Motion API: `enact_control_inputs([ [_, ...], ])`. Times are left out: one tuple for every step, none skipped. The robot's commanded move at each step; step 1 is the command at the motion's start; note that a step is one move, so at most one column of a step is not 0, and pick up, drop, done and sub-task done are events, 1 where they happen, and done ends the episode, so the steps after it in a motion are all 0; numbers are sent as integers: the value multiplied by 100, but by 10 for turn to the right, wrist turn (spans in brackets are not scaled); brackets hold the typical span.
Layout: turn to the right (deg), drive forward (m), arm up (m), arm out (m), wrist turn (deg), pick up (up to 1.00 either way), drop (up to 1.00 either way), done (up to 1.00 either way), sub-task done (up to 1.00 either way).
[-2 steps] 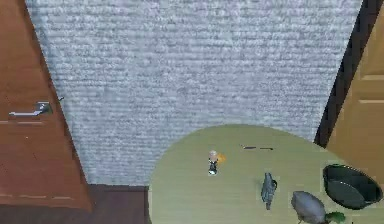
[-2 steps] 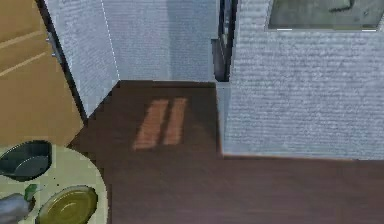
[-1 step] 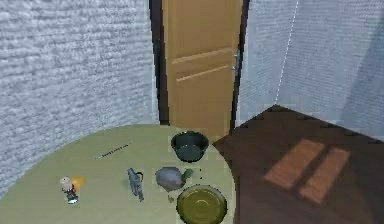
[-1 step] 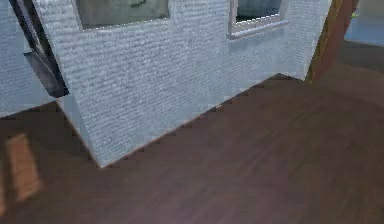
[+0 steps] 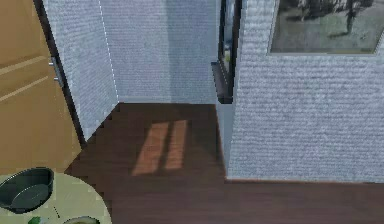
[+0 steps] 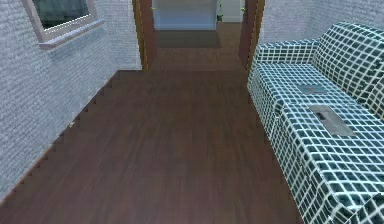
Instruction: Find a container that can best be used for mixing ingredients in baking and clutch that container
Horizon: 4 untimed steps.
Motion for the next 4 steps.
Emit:
enact_control_inputs([
  [30,0,0,0,0,0,0,0,0],
  [0,10,0,0,0,0,0,0,0],
  [-60,0,0,0,0,0,0,0,0],
  [-30,0,0,0,0,0,0,0,0],
])
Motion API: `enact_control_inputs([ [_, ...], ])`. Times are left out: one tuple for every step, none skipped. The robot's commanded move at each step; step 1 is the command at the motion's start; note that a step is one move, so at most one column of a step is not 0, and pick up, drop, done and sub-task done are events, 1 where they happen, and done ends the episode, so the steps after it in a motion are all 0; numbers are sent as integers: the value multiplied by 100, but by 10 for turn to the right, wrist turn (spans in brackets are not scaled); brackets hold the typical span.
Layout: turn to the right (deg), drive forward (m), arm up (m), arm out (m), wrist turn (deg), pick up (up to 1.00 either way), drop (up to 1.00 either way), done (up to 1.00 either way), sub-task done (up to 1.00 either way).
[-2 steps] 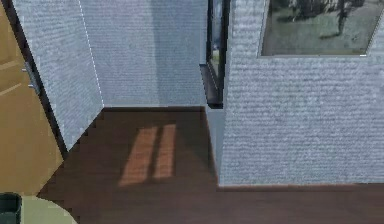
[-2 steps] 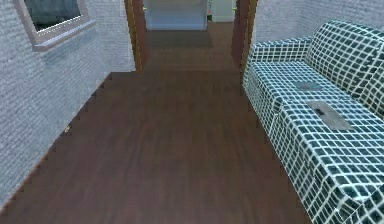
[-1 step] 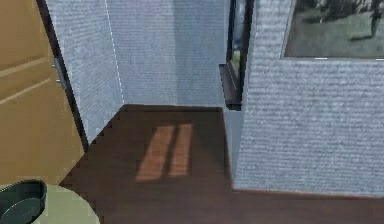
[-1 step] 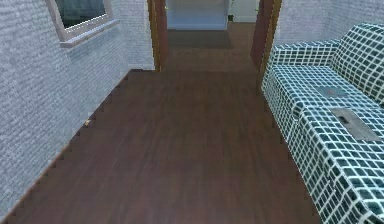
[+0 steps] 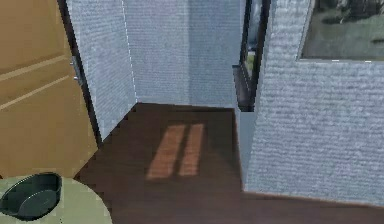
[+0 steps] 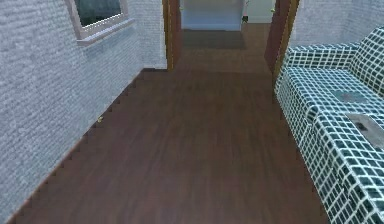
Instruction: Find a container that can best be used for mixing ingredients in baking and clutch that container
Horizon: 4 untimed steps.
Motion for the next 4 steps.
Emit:
enact_control_inputs([
  [0,50,0,0,0,0,0,0,0],
  [-300,0,0,0,0,0,0,0,0],
  [0,40,0,0,0,0,0,0,0],
  [-450,0,0,0,0,0,0,0,0],
])
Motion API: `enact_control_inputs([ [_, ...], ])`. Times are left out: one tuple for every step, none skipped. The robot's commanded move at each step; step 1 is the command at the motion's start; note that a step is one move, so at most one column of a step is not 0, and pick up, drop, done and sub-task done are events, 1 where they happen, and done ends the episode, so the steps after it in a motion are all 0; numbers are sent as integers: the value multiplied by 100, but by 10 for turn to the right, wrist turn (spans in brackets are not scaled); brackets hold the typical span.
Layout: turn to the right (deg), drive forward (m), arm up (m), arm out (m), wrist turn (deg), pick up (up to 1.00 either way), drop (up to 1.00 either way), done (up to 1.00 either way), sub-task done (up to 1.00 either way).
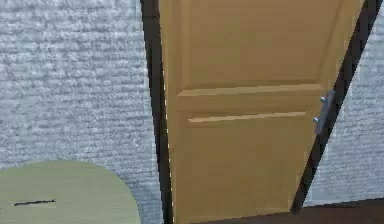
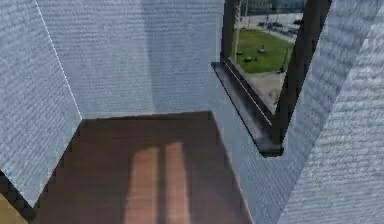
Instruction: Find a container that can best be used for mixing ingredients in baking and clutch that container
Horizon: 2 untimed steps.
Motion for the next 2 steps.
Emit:
enact_control_inputs([
  [-450,0,0,0,0,0,0,0,0],
  [-450,0,0,0,0,0,0,0,0],
])
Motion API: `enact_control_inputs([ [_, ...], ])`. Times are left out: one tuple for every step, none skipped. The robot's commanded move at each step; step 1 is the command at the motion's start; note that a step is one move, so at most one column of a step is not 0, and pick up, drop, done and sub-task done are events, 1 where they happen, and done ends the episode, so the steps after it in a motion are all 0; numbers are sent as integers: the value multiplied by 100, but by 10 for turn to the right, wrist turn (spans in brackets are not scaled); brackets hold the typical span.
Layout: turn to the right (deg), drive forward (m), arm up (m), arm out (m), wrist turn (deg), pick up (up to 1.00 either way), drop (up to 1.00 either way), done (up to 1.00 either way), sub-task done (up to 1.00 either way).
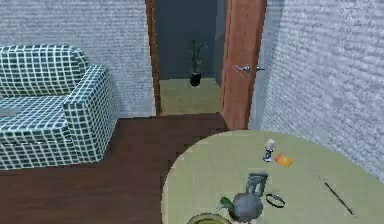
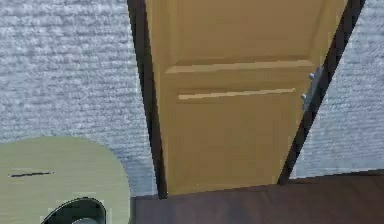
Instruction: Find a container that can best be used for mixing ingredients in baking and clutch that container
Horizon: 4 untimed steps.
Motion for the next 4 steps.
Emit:
enact_control_inputs([
  [-330,0,0,0,0,0,0,0,0],
  [0,0,50,0,0,0,0,0,0],
  [0,0,36,0,0,0,0,0,0],
  [0,0,0,6,0,0,0,0,0],
])
